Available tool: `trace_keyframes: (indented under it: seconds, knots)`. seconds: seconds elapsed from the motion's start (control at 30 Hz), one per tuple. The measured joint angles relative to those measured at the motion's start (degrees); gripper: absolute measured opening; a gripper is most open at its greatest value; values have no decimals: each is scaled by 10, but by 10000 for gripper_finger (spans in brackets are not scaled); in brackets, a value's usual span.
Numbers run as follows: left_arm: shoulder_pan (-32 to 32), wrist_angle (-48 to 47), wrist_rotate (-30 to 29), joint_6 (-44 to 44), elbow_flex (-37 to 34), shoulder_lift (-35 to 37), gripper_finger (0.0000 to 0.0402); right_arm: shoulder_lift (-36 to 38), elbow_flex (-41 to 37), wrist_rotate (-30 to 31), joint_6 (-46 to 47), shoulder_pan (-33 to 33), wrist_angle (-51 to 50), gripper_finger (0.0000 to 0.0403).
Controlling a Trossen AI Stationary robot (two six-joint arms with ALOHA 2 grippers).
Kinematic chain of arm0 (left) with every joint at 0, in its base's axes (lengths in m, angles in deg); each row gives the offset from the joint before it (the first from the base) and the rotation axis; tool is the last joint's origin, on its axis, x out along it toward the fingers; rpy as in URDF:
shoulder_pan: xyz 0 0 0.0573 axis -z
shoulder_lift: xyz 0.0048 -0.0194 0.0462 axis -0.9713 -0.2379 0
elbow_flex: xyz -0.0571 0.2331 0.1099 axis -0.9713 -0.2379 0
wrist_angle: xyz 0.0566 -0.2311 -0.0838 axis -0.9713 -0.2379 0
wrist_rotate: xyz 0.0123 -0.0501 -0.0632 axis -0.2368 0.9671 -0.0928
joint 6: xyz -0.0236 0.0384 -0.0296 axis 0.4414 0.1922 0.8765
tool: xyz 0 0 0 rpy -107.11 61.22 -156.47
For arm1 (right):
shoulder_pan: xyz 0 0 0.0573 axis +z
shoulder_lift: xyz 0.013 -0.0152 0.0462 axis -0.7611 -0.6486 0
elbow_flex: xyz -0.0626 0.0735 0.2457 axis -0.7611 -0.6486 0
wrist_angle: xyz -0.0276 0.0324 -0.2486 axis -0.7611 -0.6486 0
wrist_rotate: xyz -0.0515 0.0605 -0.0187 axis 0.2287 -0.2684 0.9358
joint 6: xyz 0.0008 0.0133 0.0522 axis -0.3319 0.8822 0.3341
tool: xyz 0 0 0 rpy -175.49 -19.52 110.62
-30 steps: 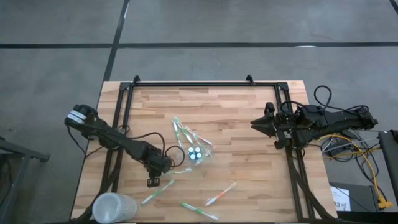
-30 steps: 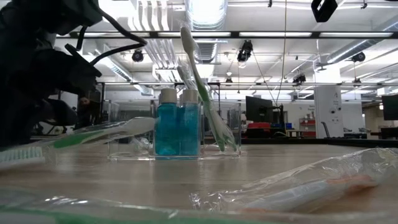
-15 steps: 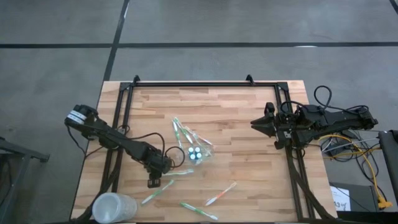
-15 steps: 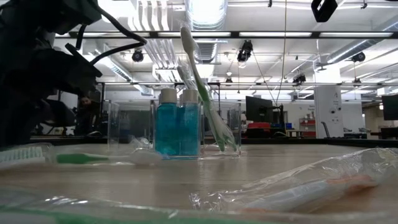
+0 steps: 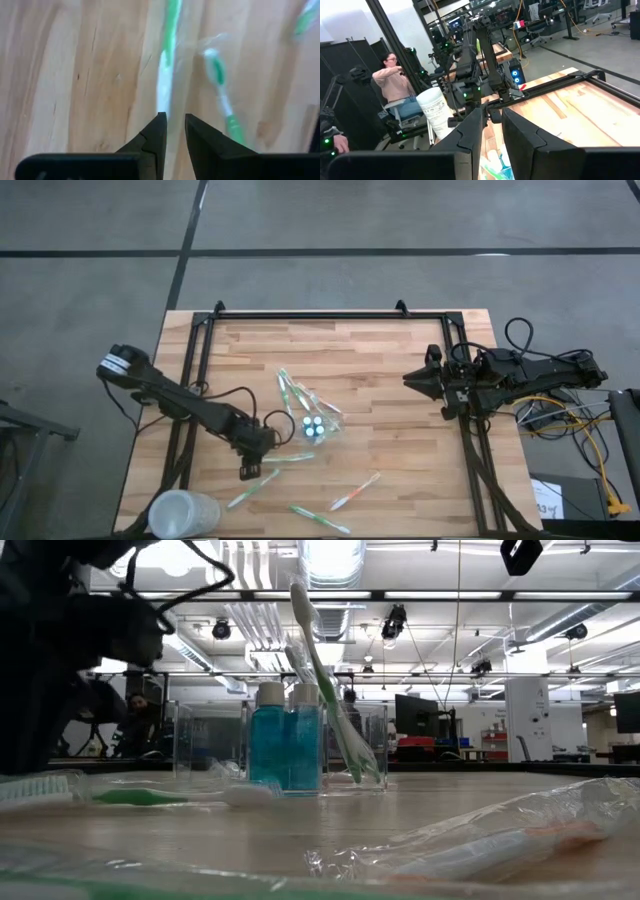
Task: Pick & Place toothbrushing station
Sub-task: Adjust the green toothbrush on the table
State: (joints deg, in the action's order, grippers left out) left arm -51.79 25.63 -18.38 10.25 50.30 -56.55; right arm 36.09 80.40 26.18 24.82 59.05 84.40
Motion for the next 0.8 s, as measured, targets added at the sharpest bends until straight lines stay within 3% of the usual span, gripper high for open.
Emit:
trace_keyframes:
  seconds: [0.23, 0.4, 0.53, 0.8]
  knots:
    - [-2, -41, -12, 32, 42, 32, 74, 0, 0, 0, 0, 0, 0, 81]
    - [-4, -149, -135, 79, 92, 66, 73, 0, 0, 0, 0, 0, 0, 80]
    - [-9, -211, -239, 178, 128, 97, 74, 0, 0, 0, 0, 0, 0, 73]
    - [-32, -261, -323, 259, 162, 155, 73, 0, 0, 0, 0, 0, 0, 70]
